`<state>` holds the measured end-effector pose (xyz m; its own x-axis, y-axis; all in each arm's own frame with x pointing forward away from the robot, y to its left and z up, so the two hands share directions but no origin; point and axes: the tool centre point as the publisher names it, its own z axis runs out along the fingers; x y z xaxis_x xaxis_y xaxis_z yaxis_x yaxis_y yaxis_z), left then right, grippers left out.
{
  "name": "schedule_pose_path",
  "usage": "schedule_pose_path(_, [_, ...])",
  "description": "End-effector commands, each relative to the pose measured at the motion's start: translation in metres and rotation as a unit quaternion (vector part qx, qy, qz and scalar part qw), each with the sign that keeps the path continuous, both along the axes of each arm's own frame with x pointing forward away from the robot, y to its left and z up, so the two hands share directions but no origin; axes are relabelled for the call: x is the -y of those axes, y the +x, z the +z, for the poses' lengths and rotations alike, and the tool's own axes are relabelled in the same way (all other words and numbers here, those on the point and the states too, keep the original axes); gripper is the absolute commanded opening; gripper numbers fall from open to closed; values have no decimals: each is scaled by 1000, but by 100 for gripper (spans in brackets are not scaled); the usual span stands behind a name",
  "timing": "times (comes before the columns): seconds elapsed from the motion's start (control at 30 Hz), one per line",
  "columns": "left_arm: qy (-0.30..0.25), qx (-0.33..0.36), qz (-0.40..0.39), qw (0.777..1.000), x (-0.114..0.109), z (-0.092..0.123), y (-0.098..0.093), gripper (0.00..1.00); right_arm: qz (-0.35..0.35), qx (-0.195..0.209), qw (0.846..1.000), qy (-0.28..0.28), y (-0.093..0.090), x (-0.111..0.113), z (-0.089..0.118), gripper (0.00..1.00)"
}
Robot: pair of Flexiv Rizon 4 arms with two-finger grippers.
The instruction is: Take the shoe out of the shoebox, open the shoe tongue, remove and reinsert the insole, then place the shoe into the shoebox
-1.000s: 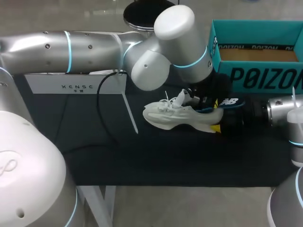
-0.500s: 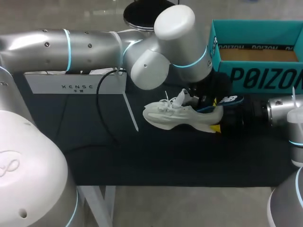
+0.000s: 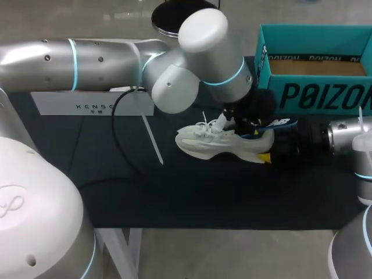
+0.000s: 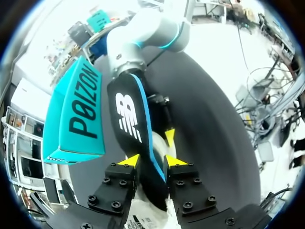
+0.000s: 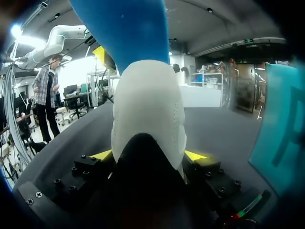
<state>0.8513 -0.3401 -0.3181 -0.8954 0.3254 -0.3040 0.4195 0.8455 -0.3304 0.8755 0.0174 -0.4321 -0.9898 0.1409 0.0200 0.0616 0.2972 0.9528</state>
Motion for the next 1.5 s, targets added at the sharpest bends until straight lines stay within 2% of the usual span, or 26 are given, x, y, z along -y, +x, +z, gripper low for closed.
schedule_pose_path(0.03, [-4,7,4,1000,-1,-5,-2,33,0,0,1000,-1,1,-2,-4,0])
schedule_pose_path(0.17, [-5,12,9,1000,-3,-9,-2,39,0,0,1000,-1,1,-2,-4,0])
schedule_pose_path(0.93, [-13,45,46,998,18,-20,8,39,0,0,1000,-1,1,-2,-4,0])
schedule_pose_path(1.0, [-12,41,52,998,20,-21,10,37,0,0,1000,-1,1,-2,-4,0])
schedule_pose_path(1.03, [-11,43,56,997,20,-21,10,33,0,0,1000,-1,1,-2,-4,0])
schedule_pose_path(1.17, [-3,50,63,997,20,-16,12,0,0,0,1000,-1,1,-2,-4,0])
schedule_pose_path(1.5, [-6,56,64,996,18,-6,13,0,0,0,1000,-1,1,-2,-4,0])
